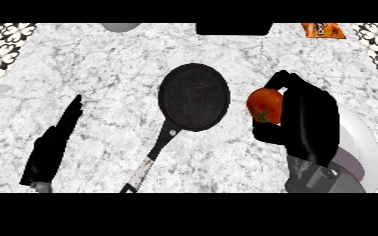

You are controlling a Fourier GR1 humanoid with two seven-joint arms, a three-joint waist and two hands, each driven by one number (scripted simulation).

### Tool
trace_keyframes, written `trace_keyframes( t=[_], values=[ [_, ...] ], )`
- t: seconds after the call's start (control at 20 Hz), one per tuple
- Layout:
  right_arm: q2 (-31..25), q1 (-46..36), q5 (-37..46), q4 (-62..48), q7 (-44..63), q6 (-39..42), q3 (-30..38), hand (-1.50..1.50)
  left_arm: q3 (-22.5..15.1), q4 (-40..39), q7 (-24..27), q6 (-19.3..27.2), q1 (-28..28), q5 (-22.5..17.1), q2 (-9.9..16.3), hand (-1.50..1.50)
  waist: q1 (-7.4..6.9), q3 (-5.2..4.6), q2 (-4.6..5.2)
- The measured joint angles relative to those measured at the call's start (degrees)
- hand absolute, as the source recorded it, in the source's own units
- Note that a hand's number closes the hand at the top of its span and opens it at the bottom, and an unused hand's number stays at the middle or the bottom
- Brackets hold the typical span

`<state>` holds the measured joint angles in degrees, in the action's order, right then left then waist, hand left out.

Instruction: Pick the tomato from the plate and place it in the pan

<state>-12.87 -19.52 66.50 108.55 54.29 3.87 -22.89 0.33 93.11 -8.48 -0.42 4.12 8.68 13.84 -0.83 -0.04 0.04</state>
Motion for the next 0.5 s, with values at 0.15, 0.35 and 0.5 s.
trace_keyframes(
  t=[0.15,0.35,0.5],
  values=[
    [4.2,-6.2,-1.3,-8.0,-1.7,-1.9,1.9,1.5,-0.3,0.3,0.0,0.1,0.0,0.4,-0.6,0.0,-0.23,0.01,0.11],
    [9.4,-13.9,-3.5,-19.9,-3.1,-6.1,4.6,1.5,-1.1,0.3,-0.2,0.6,-0.2,1.6,-1.3,0.0,-0.53,0.03,0.23],
    [11.2,-18.4,-6.7,-29.7,-4.9,-12.1,5.9,1.5,-0.9,-0.7,0.7,0.4,-0.6,1.5,-1.7,0.0,-0.82,0.04,0.36]
  ],
)
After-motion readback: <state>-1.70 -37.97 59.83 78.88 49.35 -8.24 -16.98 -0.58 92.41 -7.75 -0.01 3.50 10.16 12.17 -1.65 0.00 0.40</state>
